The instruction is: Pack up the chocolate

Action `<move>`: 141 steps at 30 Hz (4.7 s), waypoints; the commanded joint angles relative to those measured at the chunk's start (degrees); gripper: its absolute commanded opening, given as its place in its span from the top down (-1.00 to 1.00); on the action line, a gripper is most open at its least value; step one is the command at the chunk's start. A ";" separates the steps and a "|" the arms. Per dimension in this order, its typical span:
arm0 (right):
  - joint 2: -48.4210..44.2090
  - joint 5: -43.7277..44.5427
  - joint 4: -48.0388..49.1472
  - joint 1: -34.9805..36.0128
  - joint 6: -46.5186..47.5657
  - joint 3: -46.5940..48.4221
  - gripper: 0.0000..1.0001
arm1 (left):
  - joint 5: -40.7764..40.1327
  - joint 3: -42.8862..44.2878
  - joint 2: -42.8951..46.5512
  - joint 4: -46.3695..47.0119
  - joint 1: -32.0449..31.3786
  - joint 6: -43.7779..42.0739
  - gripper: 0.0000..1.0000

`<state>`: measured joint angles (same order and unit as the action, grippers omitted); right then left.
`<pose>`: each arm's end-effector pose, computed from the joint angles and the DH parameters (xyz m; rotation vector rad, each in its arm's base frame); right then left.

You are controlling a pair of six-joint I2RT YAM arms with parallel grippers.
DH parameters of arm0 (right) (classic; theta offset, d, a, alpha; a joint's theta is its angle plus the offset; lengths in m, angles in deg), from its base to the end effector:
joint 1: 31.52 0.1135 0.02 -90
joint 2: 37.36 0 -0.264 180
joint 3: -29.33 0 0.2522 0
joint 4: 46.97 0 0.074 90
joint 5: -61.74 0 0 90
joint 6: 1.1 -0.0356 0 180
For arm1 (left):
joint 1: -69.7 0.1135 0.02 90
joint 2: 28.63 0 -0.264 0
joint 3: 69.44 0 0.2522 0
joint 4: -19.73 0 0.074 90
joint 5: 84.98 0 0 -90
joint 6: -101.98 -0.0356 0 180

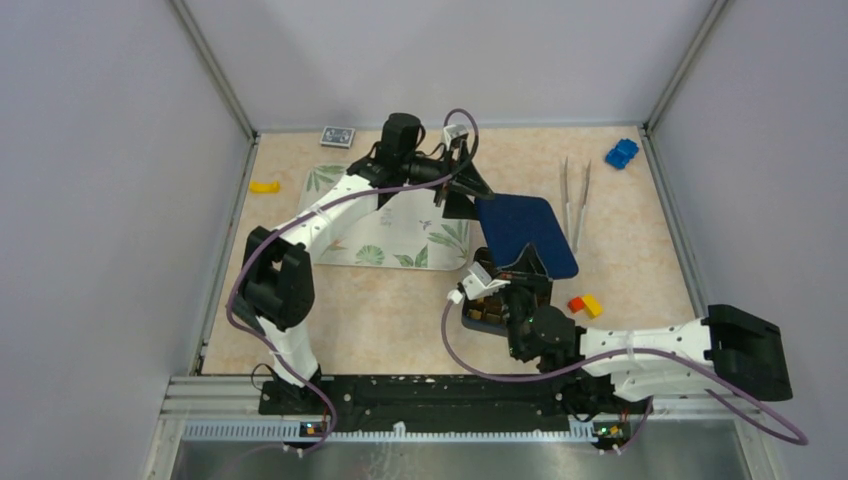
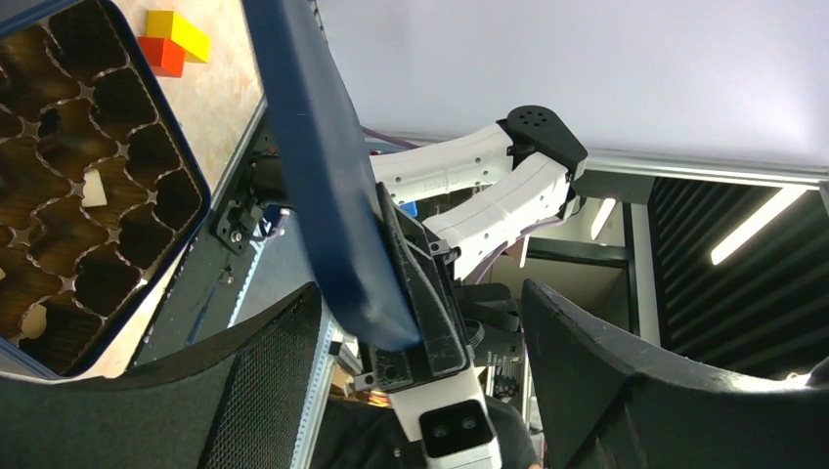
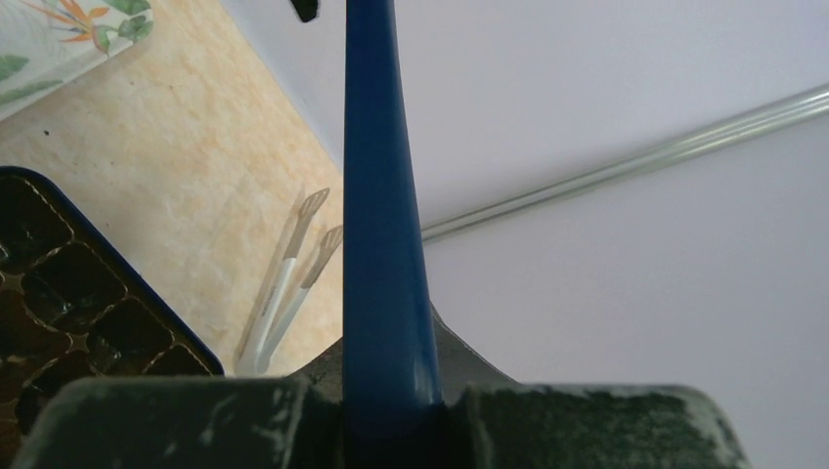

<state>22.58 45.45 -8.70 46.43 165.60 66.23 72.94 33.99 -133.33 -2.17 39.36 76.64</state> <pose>0.0754 0.1893 0.2654 -0.8427 1.3038 -0.8149 0.3454 -0.2404 0.3289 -0.2756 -2.3118 2.0030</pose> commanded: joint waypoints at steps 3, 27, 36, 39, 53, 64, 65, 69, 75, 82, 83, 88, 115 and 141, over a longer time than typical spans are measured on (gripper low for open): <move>4.48 -1.93 15.45 0.62 10.16 -0.20 1.00 | 3.19 4.10 0.09 -1.55 -0.92 -3.03 -0.53; 11.33 -2.98 28.72 2.34 20.68 1.09 1.00 | 1.31 0.50 -0.46 -1.63 -1.27 -3.06 0.68; 12.39 0.69 33.97 2.32 21.74 2.68 -0.89 | -1.24 -4.32 1.41 5.85 -0.72 1.60 1.00; 11.97 3.55 31.19 2.38 17.79 4.09 -0.89 | -1.67 -2.88 0.12 8.65 0.90 2.00 1.00; -0.59 -8.85 -89.45 7.41 -77.50 36.03 -0.90 | -0.44 5.92 -4.51 11.98 10.81 -2.39 1.00; -8.25 -73.29 -88.07 -44.41 -93.20 45.86 -0.93 | 8.10 2.85 1.42 -8.75 13.39 -28.72 1.00; -7.69 -80.73 -87.56 -50.37 -94.85 45.63 -0.93 | 8.59 1.64 2.40 -8.61 13.39 -29.34 1.00; -6.21 -108.05 -80.01 -66.83 -101.36 39.41 -0.93 | 10.44 -2.96 5.24 -5.53 13.30 -28.99 1.00; -3.23 -124.43 -63.43 -70.42 -109.95 30.50 -0.93 | 11.99 -4.50 7.19 -8.09 12.83 -32.86 1.00; 0.45 -125.65 -55.40 -70.42 -111.47 25.32 -0.90 | 13.48 -5.96 7.48 -11.02 11.41 -36.85 1.00; 0.93 -125.89 -54.23 -70.45 -111.75 24.66 -0.89 | 13.69 -6.07 7.50 -11.10 11.18 -37.18 1.00; 3.73 -128.64 -46.99 -70.47 -113.86 21.34 -0.85 | 15.00 -6.30 7.66 -11.35 10.45 -38.48 1.00; -18.02 -113.60 -44.63 -71.80 -134.37 4.26 1.00 | -2.99 -7.22 5.80 -16.35 10.22 -35.47 -0.62; -27.91 -107.41 -49.09 -73.22 -140.53 -13.61 1.00 | -15.58 -25.20 0.36 -0.97 0.53 -29.48 -0.45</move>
<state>-6.91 -59.35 -62.21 -25.13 23.95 54.34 57.84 9.31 -131.13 -4.97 40.49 48.58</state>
